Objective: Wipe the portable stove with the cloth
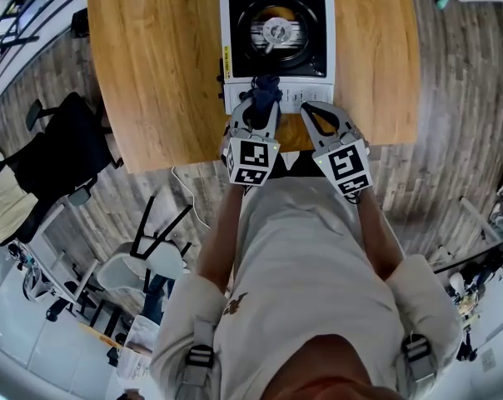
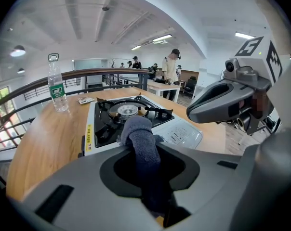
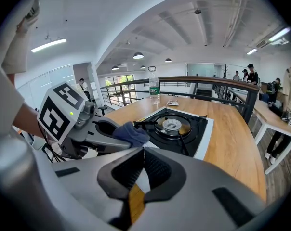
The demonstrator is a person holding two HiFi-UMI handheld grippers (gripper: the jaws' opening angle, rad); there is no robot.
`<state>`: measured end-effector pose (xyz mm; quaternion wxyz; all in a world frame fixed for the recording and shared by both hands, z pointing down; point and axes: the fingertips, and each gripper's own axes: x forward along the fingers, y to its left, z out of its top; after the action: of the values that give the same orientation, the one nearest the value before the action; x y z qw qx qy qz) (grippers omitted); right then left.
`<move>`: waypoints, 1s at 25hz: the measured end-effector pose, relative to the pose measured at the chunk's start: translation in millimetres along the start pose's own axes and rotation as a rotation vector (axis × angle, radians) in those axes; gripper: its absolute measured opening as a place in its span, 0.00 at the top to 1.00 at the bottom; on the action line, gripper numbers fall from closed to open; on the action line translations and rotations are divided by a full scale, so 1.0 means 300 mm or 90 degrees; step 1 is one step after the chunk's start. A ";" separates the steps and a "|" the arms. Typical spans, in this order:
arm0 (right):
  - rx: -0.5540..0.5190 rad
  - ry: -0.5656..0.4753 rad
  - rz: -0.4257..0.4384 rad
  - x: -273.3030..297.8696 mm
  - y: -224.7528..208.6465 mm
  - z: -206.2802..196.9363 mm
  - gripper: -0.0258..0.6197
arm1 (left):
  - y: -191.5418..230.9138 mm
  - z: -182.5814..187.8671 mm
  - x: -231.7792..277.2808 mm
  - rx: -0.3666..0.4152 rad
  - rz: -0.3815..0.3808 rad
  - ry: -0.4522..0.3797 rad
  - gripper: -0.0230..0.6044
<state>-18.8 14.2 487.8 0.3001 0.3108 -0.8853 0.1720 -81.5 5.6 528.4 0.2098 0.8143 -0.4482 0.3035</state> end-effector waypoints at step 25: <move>0.002 0.009 -0.032 0.131 0.086 0.112 0.93 | 0.307 -0.083 -0.131 -0.016 0.048 0.005 0.81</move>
<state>-74.4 -0.5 484.3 0.3105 0.3323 -0.8747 0.1677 -184.2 -2.5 526.2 0.2100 0.7929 -0.4817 0.3086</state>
